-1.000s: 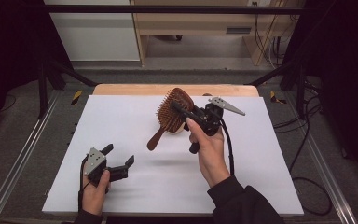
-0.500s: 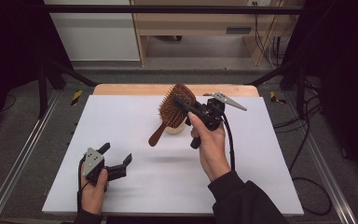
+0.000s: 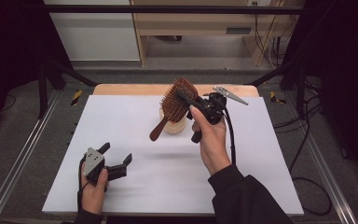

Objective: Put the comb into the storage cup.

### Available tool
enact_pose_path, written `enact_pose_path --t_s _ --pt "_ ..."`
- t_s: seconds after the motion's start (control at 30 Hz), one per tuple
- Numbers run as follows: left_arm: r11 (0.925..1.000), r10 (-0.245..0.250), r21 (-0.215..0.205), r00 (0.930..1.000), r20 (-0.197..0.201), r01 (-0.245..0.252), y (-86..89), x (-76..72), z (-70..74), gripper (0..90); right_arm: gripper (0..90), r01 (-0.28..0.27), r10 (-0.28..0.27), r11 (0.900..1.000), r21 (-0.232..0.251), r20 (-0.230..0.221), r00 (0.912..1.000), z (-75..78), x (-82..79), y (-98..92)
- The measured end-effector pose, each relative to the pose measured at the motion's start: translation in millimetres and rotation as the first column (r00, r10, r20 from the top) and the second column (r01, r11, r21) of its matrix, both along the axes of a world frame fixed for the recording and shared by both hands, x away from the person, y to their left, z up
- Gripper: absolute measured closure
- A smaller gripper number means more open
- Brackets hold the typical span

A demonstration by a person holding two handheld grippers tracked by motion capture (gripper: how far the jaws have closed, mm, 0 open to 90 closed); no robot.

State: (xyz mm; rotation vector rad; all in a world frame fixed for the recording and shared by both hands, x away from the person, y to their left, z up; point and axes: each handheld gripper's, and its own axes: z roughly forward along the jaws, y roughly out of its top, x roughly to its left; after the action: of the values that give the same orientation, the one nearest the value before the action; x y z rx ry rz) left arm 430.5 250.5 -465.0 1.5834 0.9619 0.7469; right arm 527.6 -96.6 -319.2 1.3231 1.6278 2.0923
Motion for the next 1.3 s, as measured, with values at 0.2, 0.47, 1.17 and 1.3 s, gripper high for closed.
enact_pose_path --t_s 0.2,0.47,1.17,1.3 --pt "1.0000 0.001 -0.008 1.0000 0.005 -0.001 0.1 -0.4 0.3 4.2 51.0 0.006 -0.006 1.000 0.008 0.000 1.0000 5.5 4.0 0.3" --pt "1.0000 0.001 -0.004 1.0000 0.004 -0.001 -1.4 0.2 -0.6 4.2 51.0 0.009 -0.009 1.000 0.017 0.007 0.9999 18.0 8.1 0.4" --pt "0.9992 0.039 -0.012 0.9992 0.002 -0.039 -0.2 1.4 -1.8 1.7 50.9 0.028 -0.028 0.998 0.049 -0.002 0.9996 26.5 29.9 -4.0" --pt "0.9991 0.038 -0.017 0.9993 0.005 -0.038 0.3 1.5 -1.0 1.7 50.9 0.043 -0.043 0.997 0.066 -0.001 0.9991 28.9 33.8 -9.3"
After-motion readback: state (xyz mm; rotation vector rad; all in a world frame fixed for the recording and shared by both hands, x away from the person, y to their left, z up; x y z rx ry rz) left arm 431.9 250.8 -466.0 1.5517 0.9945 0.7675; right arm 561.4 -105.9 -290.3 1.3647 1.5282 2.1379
